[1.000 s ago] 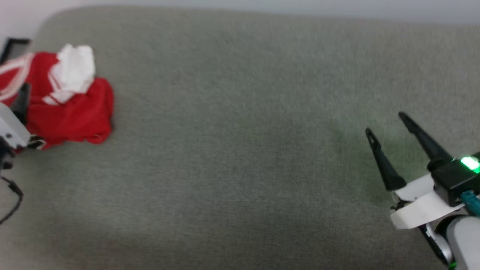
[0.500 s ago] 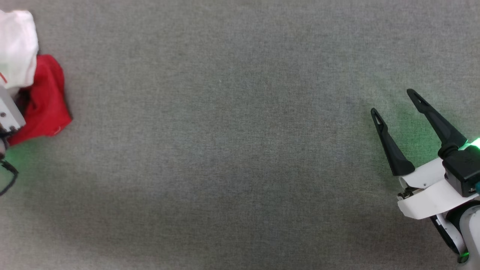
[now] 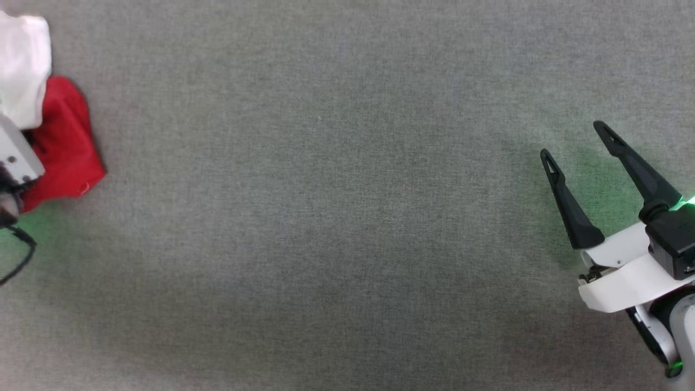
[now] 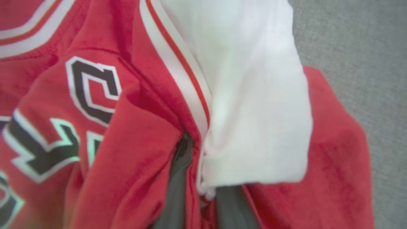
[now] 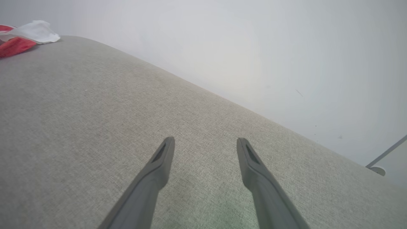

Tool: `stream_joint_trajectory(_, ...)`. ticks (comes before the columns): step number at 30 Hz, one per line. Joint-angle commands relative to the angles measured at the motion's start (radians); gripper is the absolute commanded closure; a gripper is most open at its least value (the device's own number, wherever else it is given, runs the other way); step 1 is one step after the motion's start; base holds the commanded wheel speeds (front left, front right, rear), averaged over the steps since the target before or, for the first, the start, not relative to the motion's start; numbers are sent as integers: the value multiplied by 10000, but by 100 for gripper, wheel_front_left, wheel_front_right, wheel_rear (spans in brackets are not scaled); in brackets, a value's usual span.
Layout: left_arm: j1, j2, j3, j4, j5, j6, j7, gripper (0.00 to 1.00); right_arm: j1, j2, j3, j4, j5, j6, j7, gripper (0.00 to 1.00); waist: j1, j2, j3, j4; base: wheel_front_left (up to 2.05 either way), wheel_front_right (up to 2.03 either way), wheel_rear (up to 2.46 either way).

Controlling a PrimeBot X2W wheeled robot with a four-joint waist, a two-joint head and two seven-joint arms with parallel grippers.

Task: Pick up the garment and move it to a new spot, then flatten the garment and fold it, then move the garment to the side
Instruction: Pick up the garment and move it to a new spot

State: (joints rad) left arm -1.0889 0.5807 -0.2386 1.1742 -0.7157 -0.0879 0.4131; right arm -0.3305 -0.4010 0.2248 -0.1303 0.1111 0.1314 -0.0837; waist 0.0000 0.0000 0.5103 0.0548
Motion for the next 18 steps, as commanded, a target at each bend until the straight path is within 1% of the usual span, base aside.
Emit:
stream_joint_trajectory(1, 114, -125, -124, 93, 103, -73, -164, 100, 186, 83, -62, 83, 7, -14, -85, 0, 0, 0, -243, 115, 0, 0, 0)
stream_joint_trajectory(5, -199, 171, -284, -199, 341, -174, -1016, 100, 361, 238, -103, 265, -7, -14, -229, 0, 0, 0, -649, 257, 0, 0, 0)
stream_joint_trajectory(9, -312, 210, -417, -415, 495, -254, -1561, 100, 468, 388, -177, 438, 9, -14, -345, 0, 0, 0, -1008, 380, 0, 0, 0)
stream_joint_trajectory(16, -573, 390, -689, -1102, 813, -337, -2819, 100, 836, 770, -245, 943, -25, -14, -693, 0, 0, 0, -1993, 616, 0, 0, 0)
stream_joint_trajectory(18, -596, 418, -812, -1320, 890, -355, -3023, 100, 901, 873, -284, 1109, -35, -14, -771, 0, 0, 0, -2296, 675, 0, 0, 0)
